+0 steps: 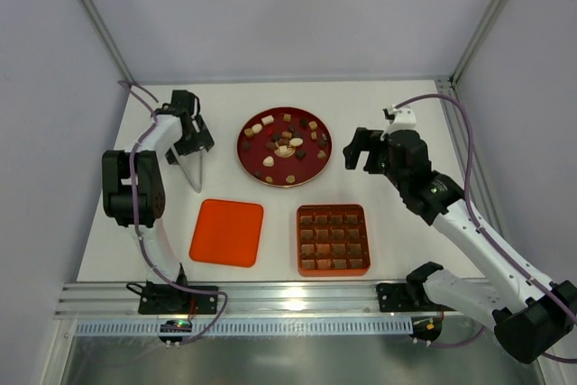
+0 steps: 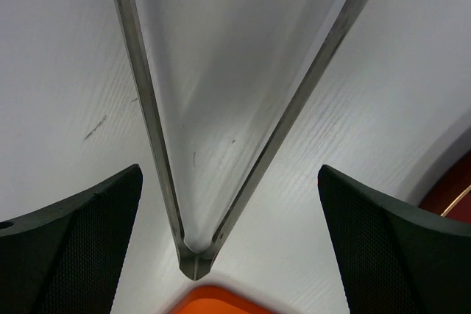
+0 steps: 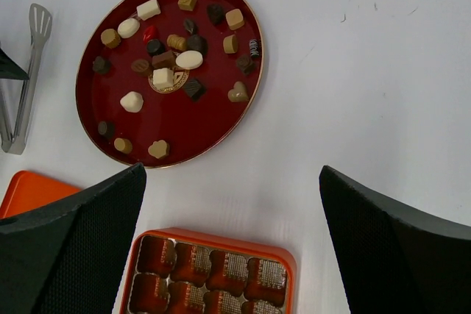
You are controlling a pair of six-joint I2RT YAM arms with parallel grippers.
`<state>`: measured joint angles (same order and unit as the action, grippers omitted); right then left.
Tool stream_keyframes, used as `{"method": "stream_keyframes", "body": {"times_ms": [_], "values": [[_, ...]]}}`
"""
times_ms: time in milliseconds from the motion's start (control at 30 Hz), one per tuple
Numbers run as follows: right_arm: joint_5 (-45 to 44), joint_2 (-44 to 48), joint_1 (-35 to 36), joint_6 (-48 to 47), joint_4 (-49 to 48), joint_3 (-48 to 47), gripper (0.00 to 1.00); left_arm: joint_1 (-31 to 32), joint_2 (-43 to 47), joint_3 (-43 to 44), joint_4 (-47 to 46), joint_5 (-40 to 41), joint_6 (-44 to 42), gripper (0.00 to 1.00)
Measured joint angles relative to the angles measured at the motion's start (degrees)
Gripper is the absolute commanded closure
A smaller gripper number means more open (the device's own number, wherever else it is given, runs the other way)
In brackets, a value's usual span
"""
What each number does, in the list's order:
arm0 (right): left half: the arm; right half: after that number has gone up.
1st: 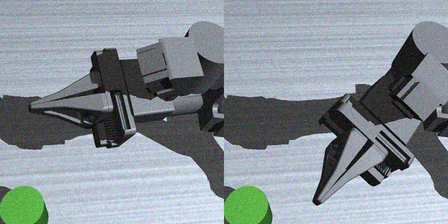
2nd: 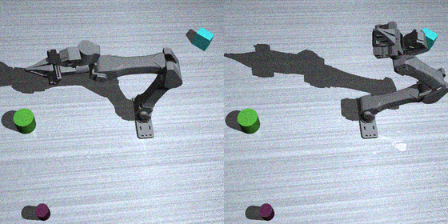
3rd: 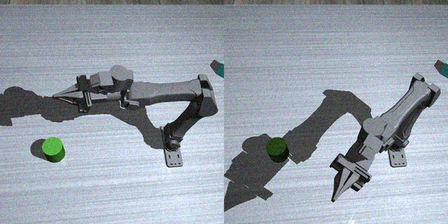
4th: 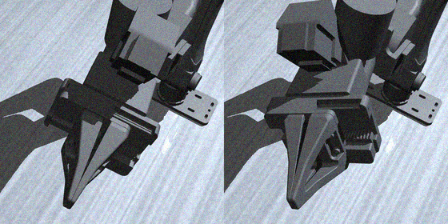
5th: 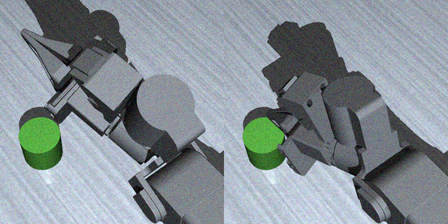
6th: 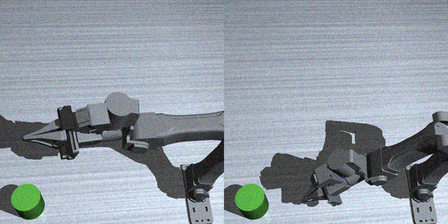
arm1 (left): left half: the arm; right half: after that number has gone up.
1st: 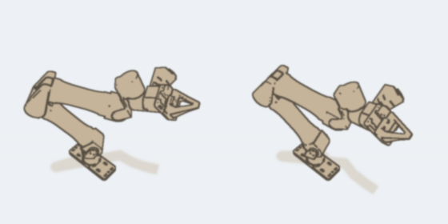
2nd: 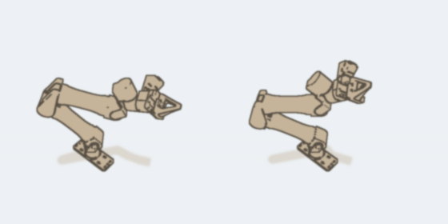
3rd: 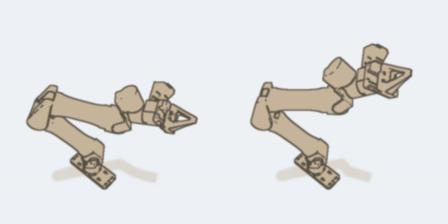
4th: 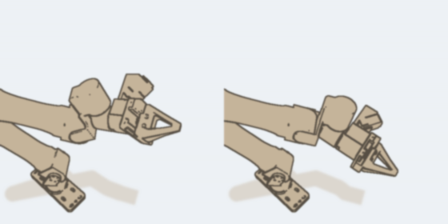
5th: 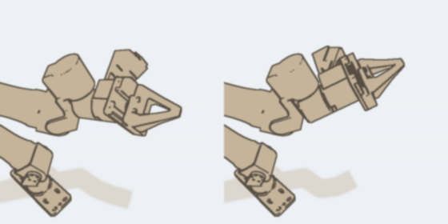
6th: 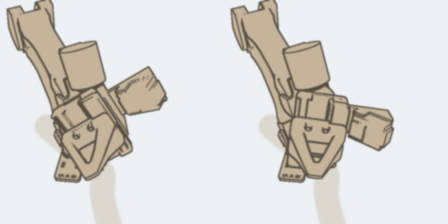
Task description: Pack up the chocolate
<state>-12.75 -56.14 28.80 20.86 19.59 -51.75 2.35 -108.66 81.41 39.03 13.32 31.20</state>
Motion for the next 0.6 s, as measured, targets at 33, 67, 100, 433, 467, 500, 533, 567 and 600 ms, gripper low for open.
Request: {"method": "stream_keyframes", "body": {"times_ms": [33, 67, 100, 433, 467, 500, 533, 567, 600], "values": [[0.22, 0.09, 0.00, 0.00, -0.02, 0.02, 0.00, -0.15, -0.50, 0.11, -0.09, -0.02, -0.24, 0.00], [0.46, 0.17, 0.00, 0.02, -0.07, 0.09, 0.00, -0.28, -0.74, 0.13, -0.11, -0.09, -0.46, 0.00], [0.59, 0.33, 0.00, 0.00, -0.22, 0.26, 0.00, -0.39, -0.76, 0.13, -0.13, -0.24, -0.66, 0.00], [0.76, 0.81, 0.00, 0.13, -0.35, 1.51, 0.00, -1.70, -1.68, 0.90, -0.83, -2.08, -3.74, 0.00], [0.76, 0.81, 0.00, 0.22, -0.35, 1.57, 0.00, -1.70, -1.99, 0.90, -0.85, -2.14, -3.96, 0.00], [0.79, 0.81, 0.00, 0.24, -0.35, 1.60, 0.00, -1.70, -2.34, 0.90, -0.94, -2.23, -4.26, 0.00], [0.81, 0.81, 0.00, 0.26, -0.35, 1.66, 0.00, -1.70, -2.71, 0.87, -1.03, -2.27, -4.46, 0.00], [0.90, 0.81, 0.00, 0.26, -0.35, 1.73, 0.00, -1.70, -3.10, 0.87, -1.11, -2.38, -4.59, 0.00], [0.94, 0.81, 0.00, 0.28, -0.37, 1.79, 0.00, -1.73, -3.56, 0.87, -1.16, -2.43, -4.66, 0.00]]}}
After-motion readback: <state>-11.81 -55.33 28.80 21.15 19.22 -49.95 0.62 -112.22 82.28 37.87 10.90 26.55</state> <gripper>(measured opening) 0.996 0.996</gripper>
